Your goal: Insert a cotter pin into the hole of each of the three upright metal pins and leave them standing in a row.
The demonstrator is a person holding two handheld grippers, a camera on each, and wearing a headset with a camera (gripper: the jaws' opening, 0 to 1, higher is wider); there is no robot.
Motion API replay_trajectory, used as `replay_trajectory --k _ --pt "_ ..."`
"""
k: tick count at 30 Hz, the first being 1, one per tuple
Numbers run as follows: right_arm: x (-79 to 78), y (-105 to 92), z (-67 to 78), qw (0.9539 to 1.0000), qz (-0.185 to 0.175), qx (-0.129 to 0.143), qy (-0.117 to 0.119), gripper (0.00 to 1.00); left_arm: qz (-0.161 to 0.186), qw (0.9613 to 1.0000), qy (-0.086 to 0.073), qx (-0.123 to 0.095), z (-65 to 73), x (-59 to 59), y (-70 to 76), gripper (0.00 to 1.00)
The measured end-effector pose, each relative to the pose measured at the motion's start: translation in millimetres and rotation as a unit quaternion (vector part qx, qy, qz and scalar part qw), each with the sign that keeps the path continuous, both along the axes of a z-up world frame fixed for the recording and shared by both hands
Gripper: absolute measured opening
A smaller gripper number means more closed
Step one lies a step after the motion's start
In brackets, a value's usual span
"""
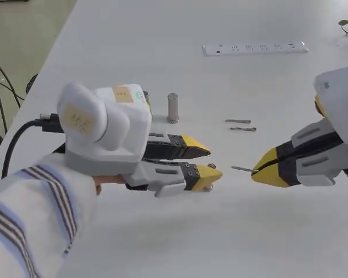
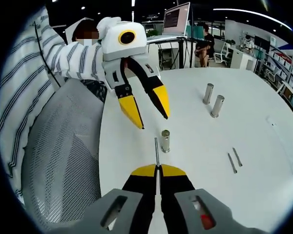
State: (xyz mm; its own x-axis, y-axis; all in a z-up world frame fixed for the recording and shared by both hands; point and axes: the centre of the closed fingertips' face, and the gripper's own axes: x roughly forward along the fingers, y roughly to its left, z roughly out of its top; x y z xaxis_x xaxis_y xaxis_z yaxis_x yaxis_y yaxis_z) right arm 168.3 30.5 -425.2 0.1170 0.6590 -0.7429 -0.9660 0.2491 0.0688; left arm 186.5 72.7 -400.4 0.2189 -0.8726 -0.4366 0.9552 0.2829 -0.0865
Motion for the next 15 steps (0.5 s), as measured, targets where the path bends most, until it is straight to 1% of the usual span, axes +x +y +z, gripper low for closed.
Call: replay_trajectory --k 1,2,4,7,10,15 --pt "0.5 0.2 -0.9 1.0 0.0 0.0 0.001 0.0 0.0 1.0 0.0 0.002 -1.4 0.9 -0.1 0.19" --pt "1.5 0.7 -2.0 1.0 -0.001 0.0 0.002 0.0 0.002 1.0 0.005 0.004 -3.8 2.1 0.2 0.2" --pt "2.7 1.0 -3.7 1.0 -0.001 -0.003 0.001 0.0 0.002 0.9999 0.008 0.006 -6.5 3.5 -0.2 0.19" --pt "4.2 1.8 -7.0 1.0 -0.001 -0.002 0.004 0.0 -0.001 0.9999 0.01 0.013 -12.0 5.1 -1.0 0.18" --pt "5.8 2.0 -12.8 0.9999 -0.002 -0.007 0.007 0.0 -0.002 0.9997 0.014 0.02 -18.5 7.1 -2.2 0.17" --pt "9.0 3.6 -17.9 0.9999 -0.004 -0.007 0.01 0.0 -0.005 0.9994 0.018 0.028 -25.5 9.3 -4.3 0.16"
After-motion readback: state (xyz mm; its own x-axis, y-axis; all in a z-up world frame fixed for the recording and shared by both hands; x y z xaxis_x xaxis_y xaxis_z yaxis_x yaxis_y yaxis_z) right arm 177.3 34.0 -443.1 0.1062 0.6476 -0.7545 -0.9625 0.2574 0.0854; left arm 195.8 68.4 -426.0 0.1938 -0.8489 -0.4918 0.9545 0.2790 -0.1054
